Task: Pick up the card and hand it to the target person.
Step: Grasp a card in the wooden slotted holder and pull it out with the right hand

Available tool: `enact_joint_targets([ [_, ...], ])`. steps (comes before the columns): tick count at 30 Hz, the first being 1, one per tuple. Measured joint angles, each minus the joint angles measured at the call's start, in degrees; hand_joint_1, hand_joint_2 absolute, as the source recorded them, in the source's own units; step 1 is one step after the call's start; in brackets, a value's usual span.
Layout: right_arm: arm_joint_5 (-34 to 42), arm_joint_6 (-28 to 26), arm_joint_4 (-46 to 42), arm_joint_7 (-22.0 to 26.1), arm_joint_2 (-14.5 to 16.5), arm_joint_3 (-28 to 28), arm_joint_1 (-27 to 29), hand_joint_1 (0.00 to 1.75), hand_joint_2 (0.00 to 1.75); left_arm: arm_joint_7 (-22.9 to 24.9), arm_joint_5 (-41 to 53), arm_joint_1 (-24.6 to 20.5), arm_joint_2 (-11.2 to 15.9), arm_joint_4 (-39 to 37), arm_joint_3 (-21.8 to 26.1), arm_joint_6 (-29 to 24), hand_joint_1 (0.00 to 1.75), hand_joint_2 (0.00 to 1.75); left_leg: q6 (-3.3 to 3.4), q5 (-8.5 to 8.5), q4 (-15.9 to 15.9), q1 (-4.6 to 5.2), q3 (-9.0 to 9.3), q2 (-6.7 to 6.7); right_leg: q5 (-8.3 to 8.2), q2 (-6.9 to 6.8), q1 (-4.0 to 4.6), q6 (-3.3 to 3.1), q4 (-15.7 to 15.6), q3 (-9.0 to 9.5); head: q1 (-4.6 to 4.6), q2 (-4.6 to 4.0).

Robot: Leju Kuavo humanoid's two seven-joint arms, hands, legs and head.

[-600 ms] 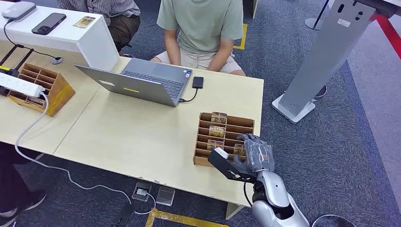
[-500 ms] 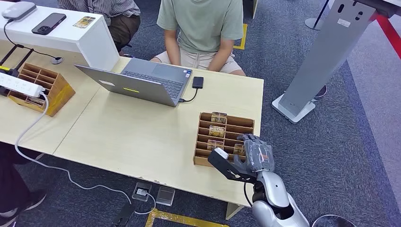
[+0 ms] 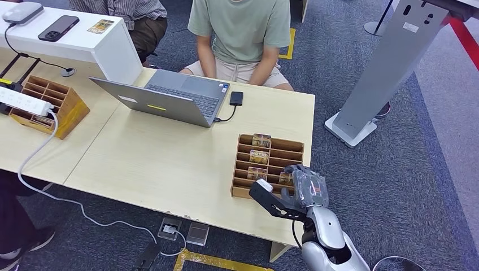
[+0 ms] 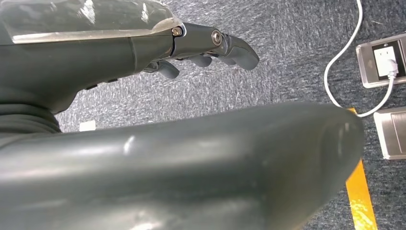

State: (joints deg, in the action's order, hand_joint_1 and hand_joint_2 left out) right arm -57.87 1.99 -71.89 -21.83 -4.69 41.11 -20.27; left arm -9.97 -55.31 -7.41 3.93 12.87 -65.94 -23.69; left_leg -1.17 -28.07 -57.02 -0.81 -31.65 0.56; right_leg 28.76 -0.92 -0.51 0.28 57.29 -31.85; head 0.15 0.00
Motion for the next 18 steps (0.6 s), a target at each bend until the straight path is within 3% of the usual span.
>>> enact_joint_targets([
  [9,-0.44,0.68,-0.46,-0.67,-0.12,-0.08,0.57,0.94,1.75,-0.01,0.47,-0.01,0.05,0.0,0.0,0.29,0.0,0.0,0.0,0.0,0.0,0.0,0.01,0.0,0.0,0.0,0.0,0.0,0.0,0.01,-0.01,0.0],
  [18,-0.66,0.8,-0.96,-0.85,-0.5,-0.17,1.29,1.17,1.75,-0.12,0.72,-0.05,0.24,0.0,-0.01,0.55,0.0,0.0,0.0,0.0,0.0,0.0,0.01,0.0,0.0,0.0,0.0,0.0,0.0,0.01,0.0,0.0],
])
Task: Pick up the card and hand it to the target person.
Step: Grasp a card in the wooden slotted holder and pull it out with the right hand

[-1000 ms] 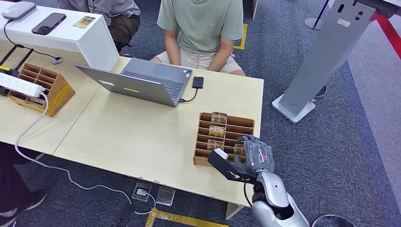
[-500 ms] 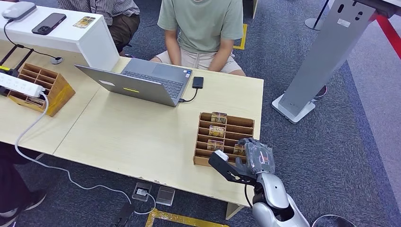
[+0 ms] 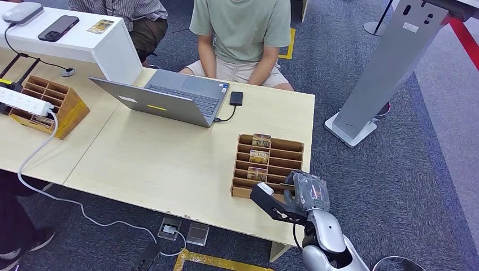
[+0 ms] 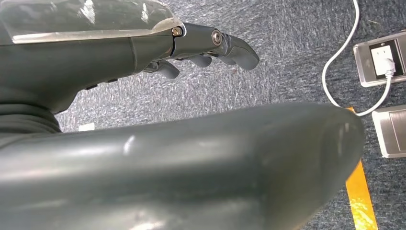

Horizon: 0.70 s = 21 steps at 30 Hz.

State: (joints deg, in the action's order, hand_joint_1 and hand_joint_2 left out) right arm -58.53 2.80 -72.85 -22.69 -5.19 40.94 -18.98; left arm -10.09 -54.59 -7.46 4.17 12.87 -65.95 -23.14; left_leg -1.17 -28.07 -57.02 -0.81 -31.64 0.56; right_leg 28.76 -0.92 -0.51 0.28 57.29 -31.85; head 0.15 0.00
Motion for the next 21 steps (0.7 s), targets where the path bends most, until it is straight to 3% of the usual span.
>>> enact_joint_targets([
  [7,-0.25,0.0,0.03,0.49,-0.03,-0.02,-0.03,1.34,1.75,-0.3,-0.01,0.0,0.07,0.0,-0.01,0.01,0.0,0.0,0.0,0.0,0.0,0.0,-0.01,0.0,0.0,0.0,0.0,0.0,0.0,0.0,0.0,0.0],
  [18,0.3,-0.38,0.05,2.1,0.03,-0.02,-0.23,1.46,1.75,-0.44,-0.02,0.0,0.07,0.0,-0.02,-0.1,0.0,0.0,0.0,0.0,0.0,0.0,-0.01,0.0,0.0,0.0,0.0,0.0,0.0,0.0,0.0,0.0],
  [21,1.13,-0.7,0.06,2.39,0.03,-0.03,-0.26,1.6,1.75,-0.47,-0.02,0.0,0.07,0.0,-0.01,-0.09,0.0,0.0,0.0,0.0,0.0,0.0,-0.01,0.0,0.0,0.0,0.0,0.0,0.0,0.0,0.0,0.0],
])
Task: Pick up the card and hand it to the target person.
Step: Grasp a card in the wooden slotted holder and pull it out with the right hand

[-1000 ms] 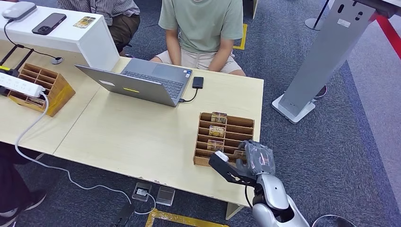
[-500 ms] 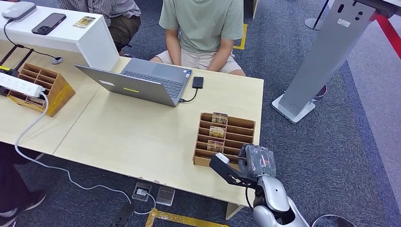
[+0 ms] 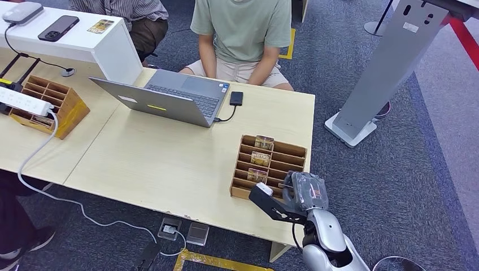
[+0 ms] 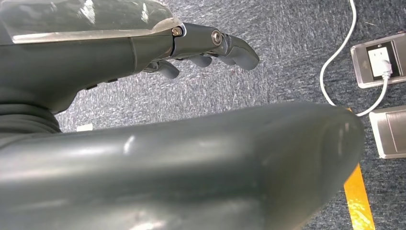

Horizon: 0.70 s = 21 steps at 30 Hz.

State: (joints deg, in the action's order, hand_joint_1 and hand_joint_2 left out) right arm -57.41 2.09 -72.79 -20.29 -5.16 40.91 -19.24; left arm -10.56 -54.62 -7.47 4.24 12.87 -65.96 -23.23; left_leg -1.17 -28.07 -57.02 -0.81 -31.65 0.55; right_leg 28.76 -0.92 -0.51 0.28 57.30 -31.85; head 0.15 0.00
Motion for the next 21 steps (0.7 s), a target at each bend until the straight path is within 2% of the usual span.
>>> enact_joint_targets([
  [3,0.77,-0.43,-0.01,0.16,0.0,-0.03,-0.01,1.67,1.75,0.0,-0.01,0.0,0.0,0.0,0.0,0.0,0.0,0.0,0.0,0.0,0.0,0.0,0.0,0.0,0.0,0.0,0.0,0.0,0.0,0.0,0.01,0.0],
  [10,2.39,-1.34,-1.36,0.31,-0.04,-0.61,-0.02,1.61,1.75,0.0,-0.01,0.0,0.0,0.0,0.01,0.0,0.0,0.0,0.0,0.0,0.0,0.0,0.0,0.0,0.0,0.0,0.0,0.0,0.0,0.0,0.0,0.0],
  [21,1.05,-1.46,-11.37,-0.25,-1.87,-4.39,-0.3,1.57,1.75,-0.01,-0.13,0.05,0.02,0.0,0.02,0.0,0.0,0.0,0.0,0.0,-0.01,0.0,0.02,0.0,0.0,0.0,0.0,0.0,0.0,0.0,0.0,0.0],
])
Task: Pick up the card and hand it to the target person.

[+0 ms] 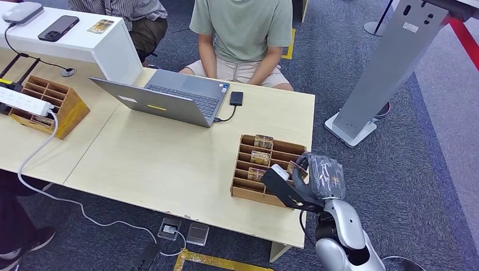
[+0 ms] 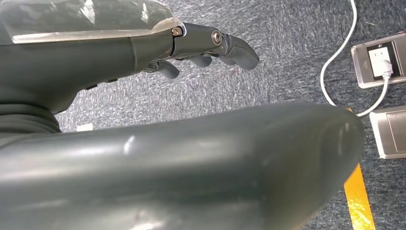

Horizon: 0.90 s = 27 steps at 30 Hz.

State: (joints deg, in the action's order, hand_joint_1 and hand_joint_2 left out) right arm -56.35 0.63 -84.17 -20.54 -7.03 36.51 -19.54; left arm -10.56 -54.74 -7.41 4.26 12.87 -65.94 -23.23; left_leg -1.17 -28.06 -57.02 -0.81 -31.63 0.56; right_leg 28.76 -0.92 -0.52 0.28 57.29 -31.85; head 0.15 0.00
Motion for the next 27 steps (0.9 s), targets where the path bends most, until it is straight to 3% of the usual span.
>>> enact_joint_targets([
  [8,-3.83,-1.4,-7.4,0.26,-1.64,-2.86,-1.12,1.49,1.75,-0.21,-0.05,0.04,-0.02,0.0,0.01,0.05,0.0,0.0,0.0,0.0,0.0,0.0,0.0,0.0,0.0,0.0,0.0,0.0,0.0,0.0,0.01,0.0],
  [14,-5.65,-3.57,-8.97,1.95,-2.03,-4.85,-4.35,1.58,1.75,-0.78,0.31,0.03,-0.02,0.0,0.0,0.27,0.0,0.0,0.0,0.0,0.0,0.0,0.0,0.01,-0.01,0.01,0.0,0.0,0.0,0.02,0.0,0.0],
  [23,-7.46,-7.47,-4.33,3.68,-1.45,-7.4,-12.32,1.41,1.75,-1.6,1.53,0.0,-0.02,0.0,0.0,1.09,0.0,0.0,0.0,0.0,0.0,0.0,-0.03,-0.01,-0.01,0.0,0.0,0.0,0.01,0.01,0.01,0.0],
  [27,-8.82,-9.75,0.35,4.6,-1.26,-8.64,-16.09,1.42,1.75,-1.85,1.87,-0.05,-0.02,0.0,-0.01,1.37,0.0,0.0,0.0,0.0,0.0,0.0,-0.05,-0.02,-0.01,-0.01,0.0,0.0,0.01,0.01,0.0,0.0],
])
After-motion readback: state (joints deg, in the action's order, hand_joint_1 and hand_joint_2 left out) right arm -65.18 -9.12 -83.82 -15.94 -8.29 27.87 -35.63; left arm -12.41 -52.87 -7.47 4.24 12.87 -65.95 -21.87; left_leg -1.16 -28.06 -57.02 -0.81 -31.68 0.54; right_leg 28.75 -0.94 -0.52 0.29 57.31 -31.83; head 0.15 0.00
